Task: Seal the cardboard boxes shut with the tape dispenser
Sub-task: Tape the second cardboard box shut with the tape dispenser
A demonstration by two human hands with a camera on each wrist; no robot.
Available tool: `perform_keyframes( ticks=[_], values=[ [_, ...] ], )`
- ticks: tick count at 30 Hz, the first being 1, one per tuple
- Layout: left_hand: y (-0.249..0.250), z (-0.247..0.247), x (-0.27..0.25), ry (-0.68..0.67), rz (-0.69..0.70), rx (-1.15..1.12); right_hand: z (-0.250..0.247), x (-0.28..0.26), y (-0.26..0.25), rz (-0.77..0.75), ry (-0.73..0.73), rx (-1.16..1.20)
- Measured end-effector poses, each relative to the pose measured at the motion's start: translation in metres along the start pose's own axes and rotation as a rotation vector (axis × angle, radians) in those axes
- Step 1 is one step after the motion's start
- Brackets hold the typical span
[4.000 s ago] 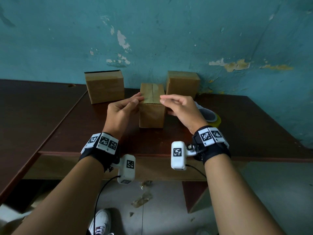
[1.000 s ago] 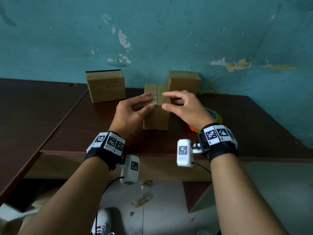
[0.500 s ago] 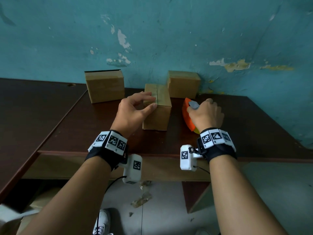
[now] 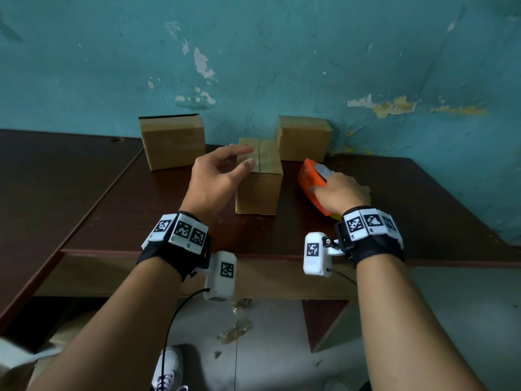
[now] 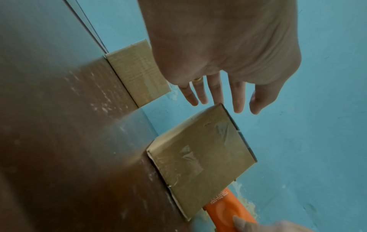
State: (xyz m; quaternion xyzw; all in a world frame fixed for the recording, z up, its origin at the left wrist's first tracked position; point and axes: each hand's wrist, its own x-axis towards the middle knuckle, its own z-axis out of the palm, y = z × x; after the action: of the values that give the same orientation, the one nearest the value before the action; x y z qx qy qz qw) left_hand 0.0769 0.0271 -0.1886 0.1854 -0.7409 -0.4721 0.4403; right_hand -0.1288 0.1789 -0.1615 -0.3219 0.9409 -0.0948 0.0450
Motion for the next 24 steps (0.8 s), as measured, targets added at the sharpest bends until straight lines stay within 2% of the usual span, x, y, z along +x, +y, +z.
perform_keyframes(
  ticks=[4,9,18,24],
  values=[
    [0.01,0.002,0.0,0.016,-0.011,-0.036,-0.013,0.001,0.01,0.025,0.01,0.287],
    [0.022,0.0,0.002,0.024,-0.015,-0.012,-0.03,-0.01,0.008,-0.04,0.091,0.551],
    [0.028,-0.004,0.005,0.069,-0.005,-0.057,-0.05,-0.029,-0.005,-0.356,0.263,0.558],
    [0.04,-0.003,0.007,0.047,-0.051,-0.238,-0.058,-0.044,-0.015,-0.503,0.203,0.54]
  ],
)
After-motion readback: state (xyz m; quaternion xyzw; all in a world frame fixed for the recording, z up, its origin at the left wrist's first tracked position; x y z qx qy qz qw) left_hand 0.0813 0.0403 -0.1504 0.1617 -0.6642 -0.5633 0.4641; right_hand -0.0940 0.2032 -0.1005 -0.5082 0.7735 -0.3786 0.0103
